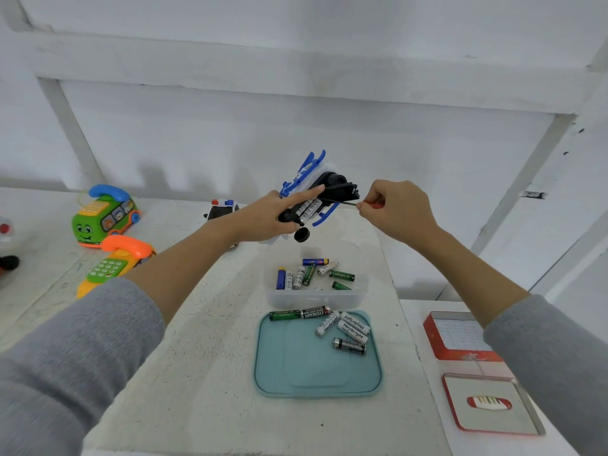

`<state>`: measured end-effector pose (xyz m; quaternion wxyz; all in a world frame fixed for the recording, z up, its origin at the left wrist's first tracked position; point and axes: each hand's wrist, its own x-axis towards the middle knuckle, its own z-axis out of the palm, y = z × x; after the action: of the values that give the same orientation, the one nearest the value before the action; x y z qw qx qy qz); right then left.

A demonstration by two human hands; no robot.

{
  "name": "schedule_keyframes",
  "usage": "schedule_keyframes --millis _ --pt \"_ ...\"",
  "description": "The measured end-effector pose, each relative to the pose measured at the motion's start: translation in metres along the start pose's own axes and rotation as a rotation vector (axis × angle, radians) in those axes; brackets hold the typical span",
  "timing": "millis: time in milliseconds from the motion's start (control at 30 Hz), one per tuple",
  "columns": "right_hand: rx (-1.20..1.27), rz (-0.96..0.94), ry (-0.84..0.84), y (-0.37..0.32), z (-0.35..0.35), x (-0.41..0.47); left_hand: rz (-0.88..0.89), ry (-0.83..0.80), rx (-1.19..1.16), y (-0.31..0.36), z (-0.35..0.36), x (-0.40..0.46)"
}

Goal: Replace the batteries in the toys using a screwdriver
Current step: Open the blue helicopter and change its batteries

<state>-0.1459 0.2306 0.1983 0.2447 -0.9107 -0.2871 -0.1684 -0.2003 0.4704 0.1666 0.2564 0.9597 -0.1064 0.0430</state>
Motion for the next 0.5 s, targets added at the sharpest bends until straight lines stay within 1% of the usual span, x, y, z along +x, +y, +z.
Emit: schedule_keyframes --millis 200,400,500 --pt "0.036 0.030 -0.034 0.007 -0.003 -0.001 0.024 -0.037 0.039 0.003 -0.001 0.002" --pt "0.008 0.045 -0.092 0.013 -0.008 0.000 0.014 -0.078 0.104 0.004 -0.003 0.004" --pt "0.016 0.045 -0.066 0.015 -0.006 -0.005 -0.003 -0.073 0.093 0.003 -0.003 0.005"
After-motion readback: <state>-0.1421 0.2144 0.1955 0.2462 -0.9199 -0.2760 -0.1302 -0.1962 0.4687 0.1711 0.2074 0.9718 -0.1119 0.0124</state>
